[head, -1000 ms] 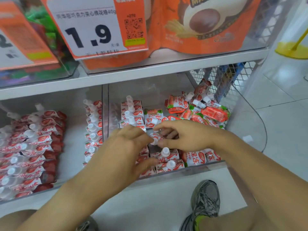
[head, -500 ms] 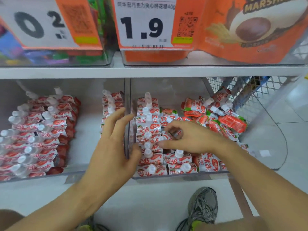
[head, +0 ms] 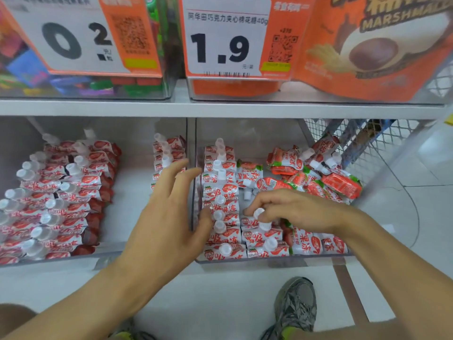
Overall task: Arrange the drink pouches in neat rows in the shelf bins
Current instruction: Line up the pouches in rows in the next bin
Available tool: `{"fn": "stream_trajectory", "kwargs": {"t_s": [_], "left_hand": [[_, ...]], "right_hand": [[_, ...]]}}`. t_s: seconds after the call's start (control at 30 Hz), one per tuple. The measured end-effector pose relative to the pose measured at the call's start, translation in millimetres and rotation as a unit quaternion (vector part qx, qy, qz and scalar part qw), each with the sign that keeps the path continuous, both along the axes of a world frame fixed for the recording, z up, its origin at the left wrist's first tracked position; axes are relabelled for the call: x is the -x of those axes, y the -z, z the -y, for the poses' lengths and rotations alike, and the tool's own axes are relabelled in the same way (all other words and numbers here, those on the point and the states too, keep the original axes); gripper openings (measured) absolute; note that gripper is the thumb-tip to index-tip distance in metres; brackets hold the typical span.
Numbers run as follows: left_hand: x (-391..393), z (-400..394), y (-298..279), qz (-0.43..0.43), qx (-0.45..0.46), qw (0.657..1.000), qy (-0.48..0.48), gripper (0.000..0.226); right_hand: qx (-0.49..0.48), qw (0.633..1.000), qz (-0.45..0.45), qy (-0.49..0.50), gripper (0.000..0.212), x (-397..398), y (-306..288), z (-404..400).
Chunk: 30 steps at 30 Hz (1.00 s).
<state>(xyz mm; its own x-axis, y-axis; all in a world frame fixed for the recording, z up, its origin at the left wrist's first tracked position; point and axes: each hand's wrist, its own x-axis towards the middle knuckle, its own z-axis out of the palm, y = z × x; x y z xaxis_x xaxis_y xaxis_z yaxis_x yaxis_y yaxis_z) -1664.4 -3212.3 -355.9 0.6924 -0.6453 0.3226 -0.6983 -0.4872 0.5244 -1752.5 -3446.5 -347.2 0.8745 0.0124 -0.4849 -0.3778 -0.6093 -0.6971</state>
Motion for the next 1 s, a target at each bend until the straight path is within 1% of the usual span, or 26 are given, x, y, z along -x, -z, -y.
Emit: {"fn": "stream_trajectory", "kwargs": {"t_s": [0.07,0.1,0.17,0.2,0.23,0.27,0.3,0.37,0.4,0.43,0.47,0.5,0.53,0.57,0.6,0.67,0.7,0.77,0.87,0.9,0.93,1.0], "left_hand": [[1.5,5.1,-9.4,0.046,0.009,0.999,0.020,0.045],[3.2,8.8,-14.1,0.062,0.016,0.997,0.040,0.039],[7.8,17.6,-21.1,0.067,0.017,0.994,0.090,0.026],[9.8,22.4,-21.9,0.065,0.010,0.991,0.115,0.022],[11.9,28.2,-21.8,0.064,-0.003,0.988,0.138,0.021],[13.7,34.8,-21.0,0.064,-0.018,0.985,0.158,0.022],[15.2,41.9,-19.9,0.062,-0.037,0.982,0.175,0.026],[16.8,55.3,-16.1,0.045,-0.099,0.973,0.202,0.037],[16.5,60.7,-12.3,0.034,-0.137,0.966,0.214,0.042],[15.8,64.8,-9.0,0.019,-0.173,0.958,0.228,0.044],[15.1,67.7,-7.1,-0.001,-0.200,0.949,0.243,0.043],[14.3,69.6,-5.8,-0.018,-0.209,0.945,0.253,0.042],[13.1,71.0,-4.9,-0.025,-0.210,0.943,0.257,0.043],[11.7,72.0,-3.9,-0.025,-0.211,0.942,0.259,0.045],[10.9,72.4,-3.2,-0.025,-0.212,0.941,0.261,0.047],[10.3,71.4,-0.9,-0.035,-0.204,0.942,0.263,0.046],[10.4,70.1,0.1,-0.040,-0.197,0.944,0.263,0.045],[10.9,66.7,1.4,-0.050,-0.192,0.944,0.263,0.046],[13.7,62.2,-0.6,-0.048,-0.181,0.948,0.258,0.043],[14.9,61.3,-2.2,-0.035,-0.178,0.951,0.252,0.040],[16.3,60.3,-3.9,-0.013,-0.176,0.954,0.241,0.039],[16.7,57.4,-10.1,0.049,-0.169,0.961,0.214,0.041]], "right_hand": [[0.007,1.000,0.006,-0.011,0.029,1.8,0.8,-2.8],[0.031,0.999,0.016,-0.020,0.028,3.1,2.4,-3.1],[0.103,0.993,0.047,-0.039,0.028,7.9,2.0,-3.8],[0.119,0.990,0.058,-0.048,0.029,10.1,1.7,-3.5],[0.114,0.990,0.064,-0.053,0.029,12.1,1.4,-2.4],[0.092,0.993,0.062,-0.052,0.029,14.4,1.0,0.3],[0.047,0.996,0.057,-0.040,0.029,16.5,0.0,4.4],[-0.051,0.997,0.052,0.023,0.028,18.4,-0.4,18.2],[-0.077,0.993,0.059,0.063,0.026,19.6,-1.4,24.8],[-0.074,0.988,0.088,0.103,0.022,20.1,-1.6,30.5],[-0.033,0.980,0.140,0.139,0.019,19.3,-0.5,35.3],[0.031,0.964,0.202,0.168,0.018,16.7,1.2,39.0],[0.094,0.945,0.255,0.182,0.019,12.5,3.8,42.0],[0.146,0.930,0.287,0.176,0.024,7.6,5.4,42.7],[0.189,0.929,0.281,0.147,0.035,2.1,6.4,41.6],[0.256,0.945,0.194,0.057,0.059,-9.5,14.8,37.3],[0.288,0.944,0.157,0.018,0.063,-15.1,19.9,35.8],[0.320,0.937,0.140,-0.010,0.054,-19.9,21.3,34.0],[0.291,0.939,0.178,0.046,0.042,-14.5,7.3,37.2],[0.253,0.942,0.201,0.085,0.039,-11.3,2.5,37.9],[0.194,0.948,0.219,0.125,0.037,-8.8,0.1,37.8],[0.089,0.956,0.227,0.160,0.038,-5.5,-0.7,34.3]]}}
